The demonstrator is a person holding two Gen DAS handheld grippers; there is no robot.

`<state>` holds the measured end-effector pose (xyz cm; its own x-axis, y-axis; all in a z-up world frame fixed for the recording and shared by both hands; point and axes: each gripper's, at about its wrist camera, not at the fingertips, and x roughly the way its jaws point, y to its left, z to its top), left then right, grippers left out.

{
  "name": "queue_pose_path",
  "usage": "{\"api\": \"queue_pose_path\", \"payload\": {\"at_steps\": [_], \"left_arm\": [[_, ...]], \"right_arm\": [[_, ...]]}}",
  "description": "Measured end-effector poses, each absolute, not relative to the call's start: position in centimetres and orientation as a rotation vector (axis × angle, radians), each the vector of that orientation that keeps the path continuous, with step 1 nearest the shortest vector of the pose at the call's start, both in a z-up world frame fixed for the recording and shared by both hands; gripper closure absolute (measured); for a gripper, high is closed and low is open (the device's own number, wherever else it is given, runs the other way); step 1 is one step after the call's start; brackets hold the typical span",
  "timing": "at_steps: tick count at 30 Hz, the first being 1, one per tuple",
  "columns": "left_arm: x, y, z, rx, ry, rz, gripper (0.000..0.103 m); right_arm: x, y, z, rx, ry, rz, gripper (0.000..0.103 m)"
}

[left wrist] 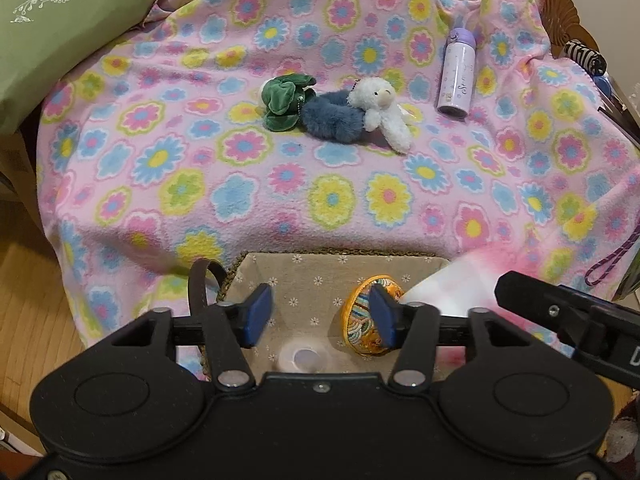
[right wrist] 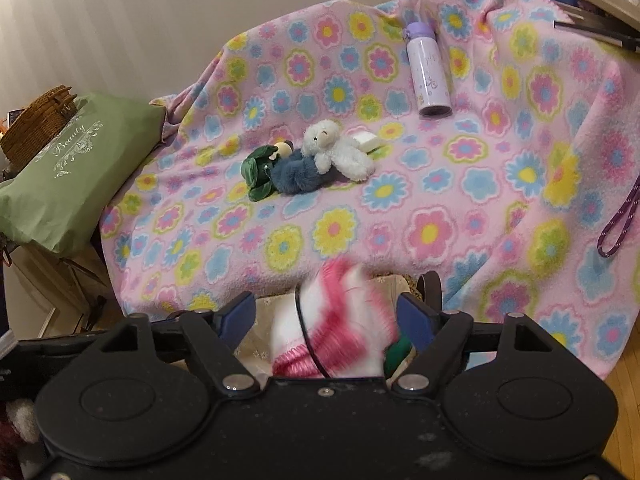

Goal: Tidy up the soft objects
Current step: 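Carry the tape roll and the cloth with both grippers over the woven basket, then open both grippers to drop the tape roll and cloth into the basket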

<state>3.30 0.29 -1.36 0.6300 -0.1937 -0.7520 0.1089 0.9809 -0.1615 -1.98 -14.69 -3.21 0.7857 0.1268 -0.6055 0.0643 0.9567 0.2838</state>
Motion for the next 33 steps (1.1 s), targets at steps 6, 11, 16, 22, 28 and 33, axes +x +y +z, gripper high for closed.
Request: {"api": "queue_pose_path", "payload": {"at_steps": [6,11,16,22,28,33], "left_arm": [[3.2,0.3,-1.4,-0.101,0.873,-0.168,0.047],[3.3,0.3,-1.4,-0.101,0.877,-0.167,0.045],[3.2,0.4,-1.4,-0.099,0.869,-0.163,0.041],[3.3,0.5,-1.4,-0.1,0.868,-0.157,0.041],[3.4,0.8,-1.3,-0.106,0.867,-0.149,0.04],[3.4,0.8,-1.4,-0.105,0.866,-0.146,0.039]], "right_arm": [[-1.9,-14.8,-3.3,0.303,0.667,0.031,0.024],[-1.9,-14.9,-3.3,0.307,0.665,0.027,0.024],[-1.9,-15.0,-3.2,0.308,0.662,0.026,0.024],[-2.0,-15.5,-3.0,0.321,0.647,0.004,0.024],[-2.0,-16.3,-2.8,0.327,0.631,-0.037,0.023],[-1.9,-17.3,-2.6,0.336,0.619,-0.068,0.022]]}}
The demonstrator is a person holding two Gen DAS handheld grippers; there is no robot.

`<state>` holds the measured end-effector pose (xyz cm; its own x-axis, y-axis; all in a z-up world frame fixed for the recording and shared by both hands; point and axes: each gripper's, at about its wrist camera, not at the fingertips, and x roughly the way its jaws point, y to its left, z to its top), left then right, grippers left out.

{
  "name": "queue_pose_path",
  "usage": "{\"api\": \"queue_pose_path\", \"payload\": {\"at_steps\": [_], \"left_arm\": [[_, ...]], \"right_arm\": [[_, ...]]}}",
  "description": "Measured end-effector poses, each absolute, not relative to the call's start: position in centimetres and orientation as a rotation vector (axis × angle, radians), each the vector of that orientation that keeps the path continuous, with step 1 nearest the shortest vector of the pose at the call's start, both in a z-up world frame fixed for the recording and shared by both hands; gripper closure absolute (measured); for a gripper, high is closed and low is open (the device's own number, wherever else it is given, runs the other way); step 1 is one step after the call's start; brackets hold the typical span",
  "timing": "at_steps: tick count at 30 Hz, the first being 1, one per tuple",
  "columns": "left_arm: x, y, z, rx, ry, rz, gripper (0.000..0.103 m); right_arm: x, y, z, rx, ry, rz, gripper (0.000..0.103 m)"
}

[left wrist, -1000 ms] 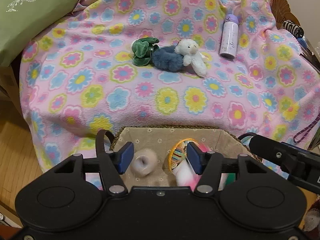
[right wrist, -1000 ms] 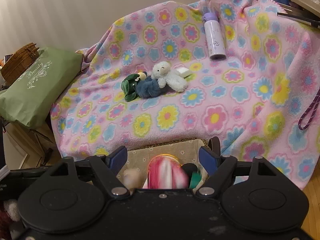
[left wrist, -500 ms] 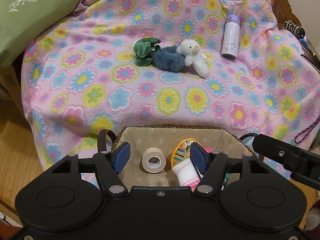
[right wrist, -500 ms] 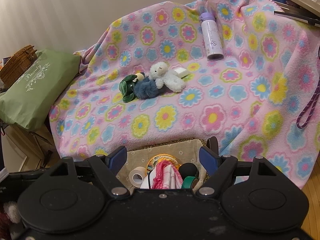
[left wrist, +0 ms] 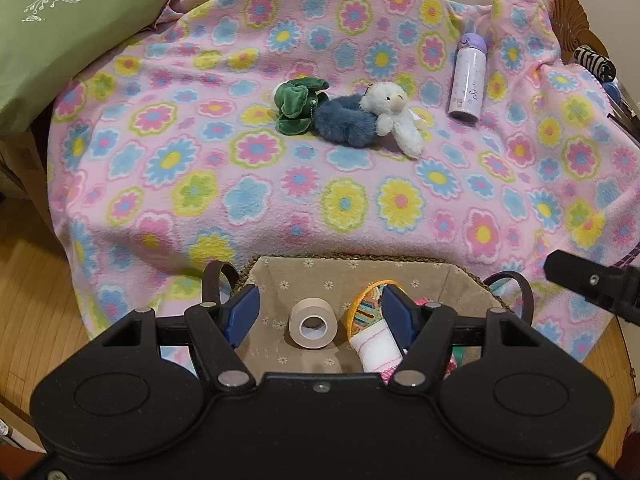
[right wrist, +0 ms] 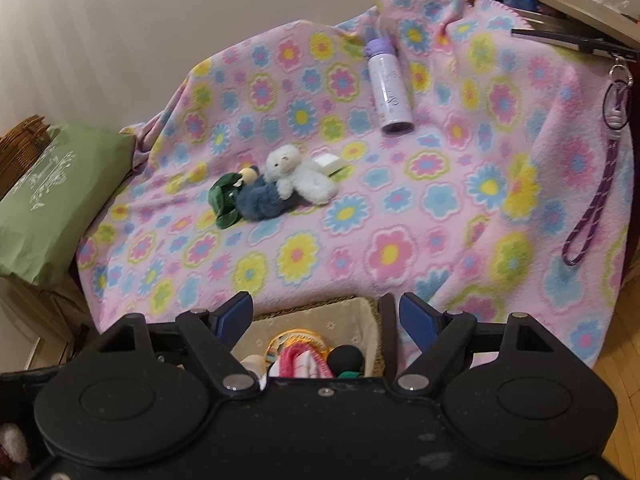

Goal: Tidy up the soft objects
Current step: 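Open both grippers to drop the tape roll and cloth into the basket, then move both grippers back toward the green frog and white teddy bear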

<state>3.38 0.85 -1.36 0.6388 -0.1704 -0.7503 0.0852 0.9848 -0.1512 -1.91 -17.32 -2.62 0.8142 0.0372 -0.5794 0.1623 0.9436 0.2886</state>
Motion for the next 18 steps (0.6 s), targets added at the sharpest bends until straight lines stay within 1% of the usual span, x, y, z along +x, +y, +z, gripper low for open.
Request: {"api": "queue_pose_path", "payload": {"at_steps": [8,18], "left_arm": [[3.9,0.7,-1.6,-0.081,0.874,-0.139,0.039],[6.0,0.6,-2.1,-0.048,0.91,-0.133,0.039]], "right_arm": [[-1.3,-18.6,-2.5,0.34,0.609,-0.104,0.022],[1.5,-19.5,-2.4,0.34,0.631,-0.125,0.022]]}}
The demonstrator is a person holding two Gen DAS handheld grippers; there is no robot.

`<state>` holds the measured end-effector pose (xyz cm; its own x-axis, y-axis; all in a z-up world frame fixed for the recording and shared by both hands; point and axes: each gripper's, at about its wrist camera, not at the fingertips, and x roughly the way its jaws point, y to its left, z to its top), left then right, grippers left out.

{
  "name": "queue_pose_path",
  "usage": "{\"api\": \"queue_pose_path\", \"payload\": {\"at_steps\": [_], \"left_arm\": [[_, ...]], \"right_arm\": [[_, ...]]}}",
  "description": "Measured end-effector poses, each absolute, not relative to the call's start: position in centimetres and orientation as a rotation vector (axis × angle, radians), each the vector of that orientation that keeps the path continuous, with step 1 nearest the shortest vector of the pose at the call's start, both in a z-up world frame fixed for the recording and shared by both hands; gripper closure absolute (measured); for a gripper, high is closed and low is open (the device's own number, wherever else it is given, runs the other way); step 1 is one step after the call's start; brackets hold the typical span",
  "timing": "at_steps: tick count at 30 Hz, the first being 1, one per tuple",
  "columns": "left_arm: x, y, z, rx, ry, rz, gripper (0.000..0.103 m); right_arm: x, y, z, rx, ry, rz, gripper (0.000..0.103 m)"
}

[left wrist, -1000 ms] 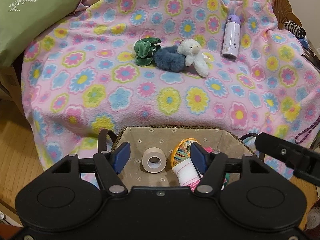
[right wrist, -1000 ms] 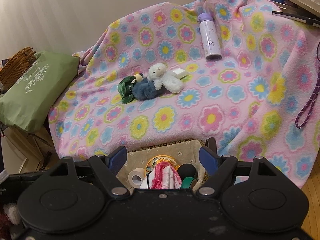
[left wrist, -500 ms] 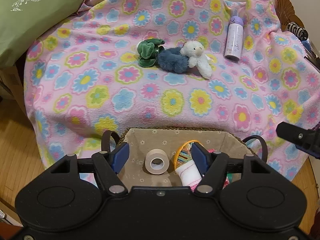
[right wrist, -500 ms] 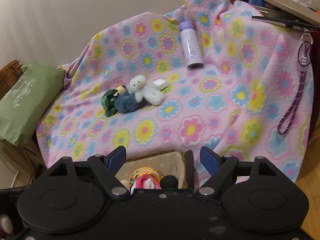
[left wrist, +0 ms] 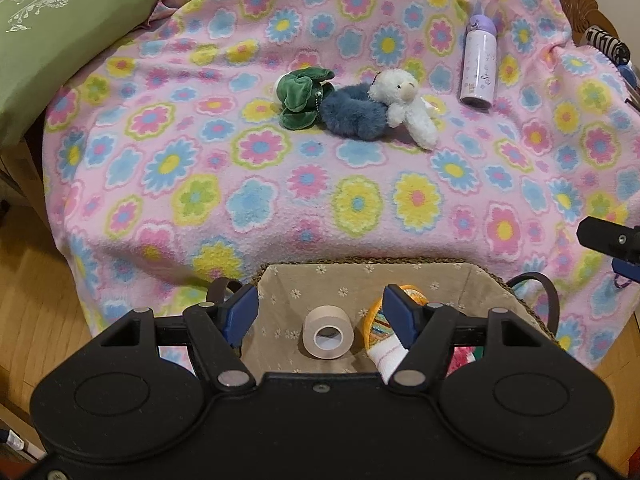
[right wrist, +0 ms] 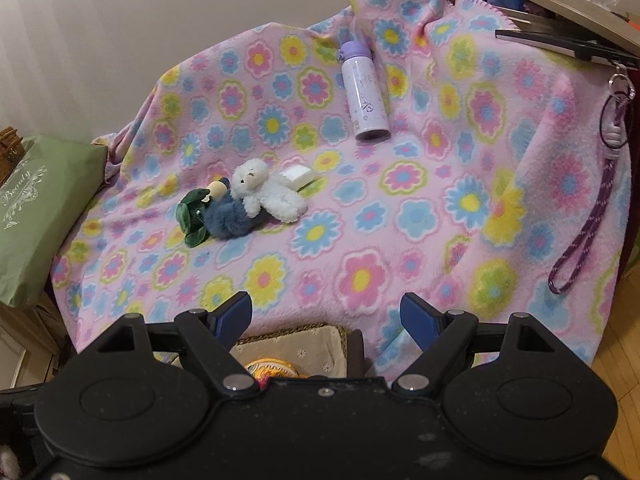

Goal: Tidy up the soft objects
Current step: 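Move both grippers back toward the green frog and white teddy bear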

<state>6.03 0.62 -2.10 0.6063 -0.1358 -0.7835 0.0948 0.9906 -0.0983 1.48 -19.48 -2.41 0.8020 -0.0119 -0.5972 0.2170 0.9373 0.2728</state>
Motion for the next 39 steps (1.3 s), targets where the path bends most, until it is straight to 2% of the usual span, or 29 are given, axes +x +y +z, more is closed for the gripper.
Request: {"api": "queue_pose_path", "payload": {"at_steps": [25,39], "left_arm": [[12.5,0.2,-3.5,0.001,0.995,-0.178,0.038],[17.1,0.5,-3.9,0.055,0.966,-0.202,0.037]], "right_arm": [[9.8,-18.6,-4.7,0.275,0.792,-0.091,0.02],[14.8,-18.2,-5.1,0.2,0.823,-0.082,0.017]]}}
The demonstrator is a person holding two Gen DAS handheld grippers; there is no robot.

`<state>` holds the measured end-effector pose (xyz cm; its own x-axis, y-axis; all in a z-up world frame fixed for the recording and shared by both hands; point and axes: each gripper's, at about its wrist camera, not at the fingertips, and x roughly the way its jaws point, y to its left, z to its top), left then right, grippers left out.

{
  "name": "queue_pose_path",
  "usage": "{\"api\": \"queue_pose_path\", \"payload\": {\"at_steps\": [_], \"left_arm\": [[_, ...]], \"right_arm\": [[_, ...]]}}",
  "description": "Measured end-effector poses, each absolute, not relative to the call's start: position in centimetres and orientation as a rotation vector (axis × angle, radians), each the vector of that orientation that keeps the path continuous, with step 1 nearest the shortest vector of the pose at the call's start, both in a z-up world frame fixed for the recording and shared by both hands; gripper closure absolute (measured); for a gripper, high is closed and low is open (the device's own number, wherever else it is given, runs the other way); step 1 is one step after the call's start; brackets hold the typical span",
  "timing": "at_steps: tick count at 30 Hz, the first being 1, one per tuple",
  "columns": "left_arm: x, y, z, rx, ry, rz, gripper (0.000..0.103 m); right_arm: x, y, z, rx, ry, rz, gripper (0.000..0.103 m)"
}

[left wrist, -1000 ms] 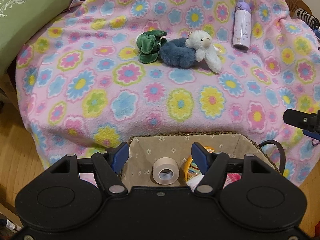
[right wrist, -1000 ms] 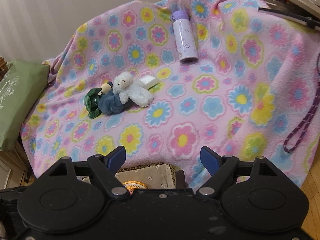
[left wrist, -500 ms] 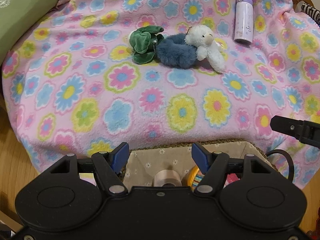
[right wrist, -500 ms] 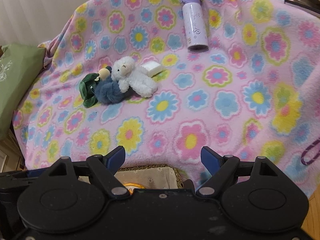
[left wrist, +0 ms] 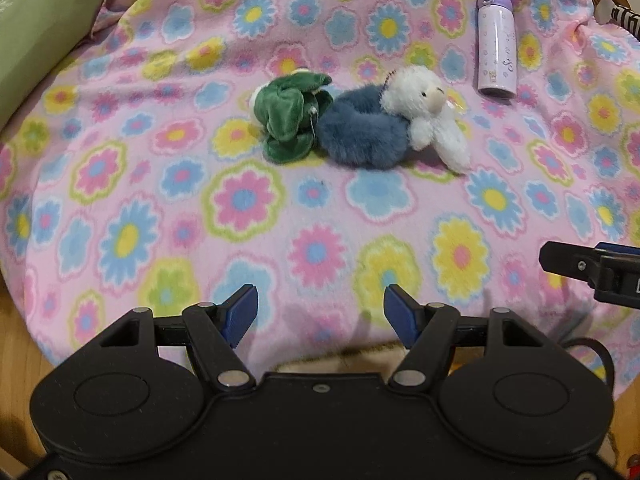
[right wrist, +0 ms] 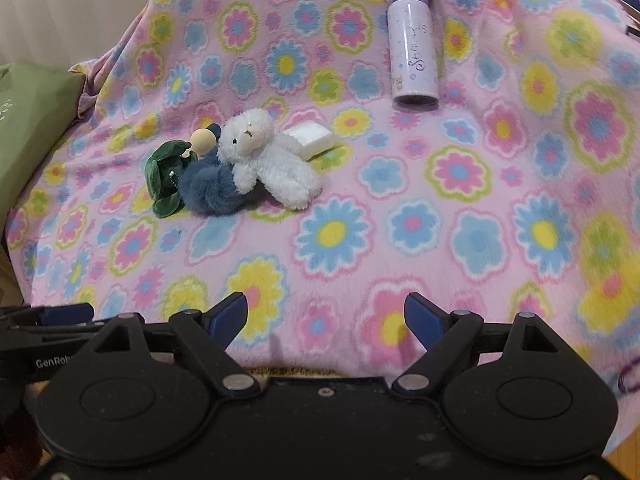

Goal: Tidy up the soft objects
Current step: 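Move both grippers back toward the green frog and white teddy bear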

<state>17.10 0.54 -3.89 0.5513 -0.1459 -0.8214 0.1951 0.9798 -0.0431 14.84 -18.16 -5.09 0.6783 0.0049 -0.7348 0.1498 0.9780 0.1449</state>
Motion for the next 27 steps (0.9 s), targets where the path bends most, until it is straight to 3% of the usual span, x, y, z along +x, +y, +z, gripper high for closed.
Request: {"api": "queue_pose_path", "payload": {"at_steps": [3,6,27], "left_arm": [[18.4,0.7,-3.9,0.062,0.944,-0.201,0.036],[19.7,1.0,-4.0,0.061,0.92,-0.195,0.028],[26.7,1.2,-5.1,0.049,0.741,-0.216,0.024]], "right_arm": [[16.0,-18.1,-5.1,0.181,0.817,-0.083,0.017],[17.2,-18.0,-5.2,0.159,0.81,-0.083,0.017],[25.0,-18.2,-6.2,0.083,0.73,-0.047,0.012]]}}
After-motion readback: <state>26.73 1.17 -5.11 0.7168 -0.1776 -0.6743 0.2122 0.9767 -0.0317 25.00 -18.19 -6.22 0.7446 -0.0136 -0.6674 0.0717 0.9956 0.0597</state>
